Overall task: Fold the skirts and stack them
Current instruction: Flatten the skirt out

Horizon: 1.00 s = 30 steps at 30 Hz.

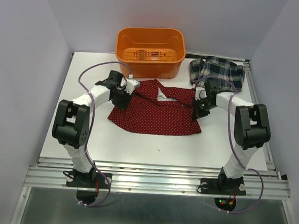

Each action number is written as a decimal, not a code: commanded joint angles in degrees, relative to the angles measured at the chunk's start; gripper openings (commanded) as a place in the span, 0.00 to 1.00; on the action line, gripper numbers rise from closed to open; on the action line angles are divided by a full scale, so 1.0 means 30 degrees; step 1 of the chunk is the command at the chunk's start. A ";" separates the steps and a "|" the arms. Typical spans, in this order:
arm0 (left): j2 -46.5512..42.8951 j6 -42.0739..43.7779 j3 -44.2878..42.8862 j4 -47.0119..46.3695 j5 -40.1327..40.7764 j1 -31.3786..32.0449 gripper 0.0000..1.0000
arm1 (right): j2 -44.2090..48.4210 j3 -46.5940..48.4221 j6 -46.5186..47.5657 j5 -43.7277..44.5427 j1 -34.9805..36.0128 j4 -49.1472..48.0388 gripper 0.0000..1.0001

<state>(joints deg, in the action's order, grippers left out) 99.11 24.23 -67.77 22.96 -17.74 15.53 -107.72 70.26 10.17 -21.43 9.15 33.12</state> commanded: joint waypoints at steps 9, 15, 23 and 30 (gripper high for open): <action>0.8296 -0.0722 -0.9892 0.1925 0.1108 -0.0606 0.20 | 0.4704 -0.3498 -0.4232 -0.8147 0.7640 0.0214 0.21; 0.6881 -0.1250 -1.1723 0.1724 -0.0354 -0.1191 0.51 | 0.6372 -0.0424 -0.4127 -0.5080 0.7615 0.1114 0.39; -0.1739 -0.2912 -0.3725 -0.0828 -0.0619 -0.1309 0.61 | 0.6939 0.0046 -0.4473 0.0723 0.7381 -0.0050 0.51; -0.3532 -0.3772 -0.0236 -0.0358 -0.2028 -0.1017 0.57 | 0.3888 0.1280 -0.5676 0.2307 0.8315 -0.0199 0.53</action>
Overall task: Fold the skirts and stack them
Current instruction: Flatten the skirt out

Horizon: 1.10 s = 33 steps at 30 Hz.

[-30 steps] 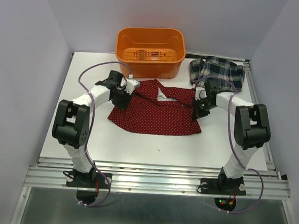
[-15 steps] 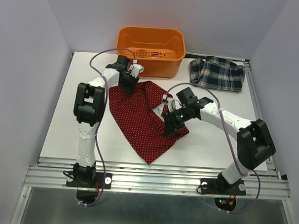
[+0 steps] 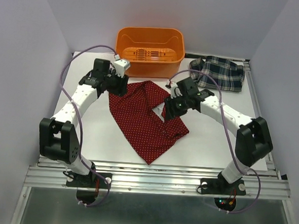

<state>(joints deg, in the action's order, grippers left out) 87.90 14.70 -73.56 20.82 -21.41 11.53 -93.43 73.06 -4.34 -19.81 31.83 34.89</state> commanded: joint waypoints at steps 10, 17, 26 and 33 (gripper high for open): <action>0.1256 -0.0125 0.3806 0.0355 0.0544 0.1693 0.50 | -0.2343 -0.0186 -0.1921 0.5170 0.1459 -0.3984 0.53; 0.2311 -0.0036 0.3925 0.0326 0.0925 0.1870 0.49 | -0.4714 0.1252 -0.2509 0.3966 0.1664 -0.3312 0.54; 0.2897 0.0110 0.3778 0.0209 0.0954 0.1928 0.49 | -0.4894 0.1253 -0.2480 0.4344 0.2484 -0.3516 0.58; 0.3570 0.0110 0.3661 0.0326 0.1131 0.2163 0.48 | -0.4744 0.1604 -0.1573 0.6192 0.3685 -0.3575 0.59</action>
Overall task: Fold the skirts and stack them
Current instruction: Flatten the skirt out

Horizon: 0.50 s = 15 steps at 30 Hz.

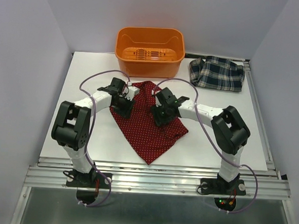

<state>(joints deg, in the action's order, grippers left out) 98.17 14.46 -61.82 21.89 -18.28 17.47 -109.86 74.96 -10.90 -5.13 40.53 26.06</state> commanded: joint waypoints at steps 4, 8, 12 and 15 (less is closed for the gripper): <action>0.0381 0.0132 -0.0398 0.0057 0.0089 0.0210 0.47 | -0.0085 0.1118 0.1023 0.2378 0.1225 -0.0660 0.59; 0.0470 0.0219 -0.0369 0.0174 0.0264 0.0210 0.43 | -0.0498 0.0650 0.1521 0.4224 0.1225 -0.1216 0.49; 0.0586 0.0512 -0.0047 0.0320 0.0761 0.0210 0.34 | -0.0089 0.0122 0.1757 0.5106 0.1225 -0.1656 0.24; 0.0821 0.0746 -0.0018 0.0466 0.1230 0.0181 0.27 | 0.0117 0.0179 0.2049 0.5749 0.1225 -0.1686 0.09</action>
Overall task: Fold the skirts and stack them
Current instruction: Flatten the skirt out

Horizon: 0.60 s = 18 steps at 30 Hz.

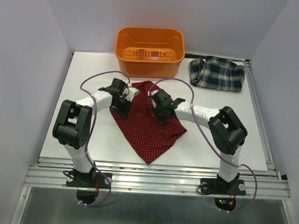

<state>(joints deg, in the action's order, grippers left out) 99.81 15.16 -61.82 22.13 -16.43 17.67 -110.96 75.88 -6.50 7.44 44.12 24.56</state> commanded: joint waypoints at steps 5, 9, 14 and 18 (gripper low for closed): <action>0.0451 0.0836 -0.0047 0.0533 0.1285 0.0086 0.20 | 0.1359 0.0138 0.1053 0.1504 -0.0670 -0.1125 0.01; 0.0830 0.1157 -0.0193 0.0737 0.1871 -0.0352 0.10 | 0.3055 0.0431 0.1610 0.0070 -0.1696 -0.0570 0.01; 0.1709 0.2240 -0.0866 0.1090 0.3100 -0.1933 0.00 | 0.5256 -0.0184 0.3131 -0.1483 -0.5237 0.0338 0.01; 0.2529 0.3383 -0.2300 0.1353 0.4038 -0.2696 0.00 | 0.4907 -0.1150 0.4771 -0.3677 -0.7554 0.1885 0.09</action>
<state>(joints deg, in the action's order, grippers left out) 103.92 20.23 -66.08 23.46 -11.68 12.19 -95.72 75.42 1.65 2.76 26.26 24.88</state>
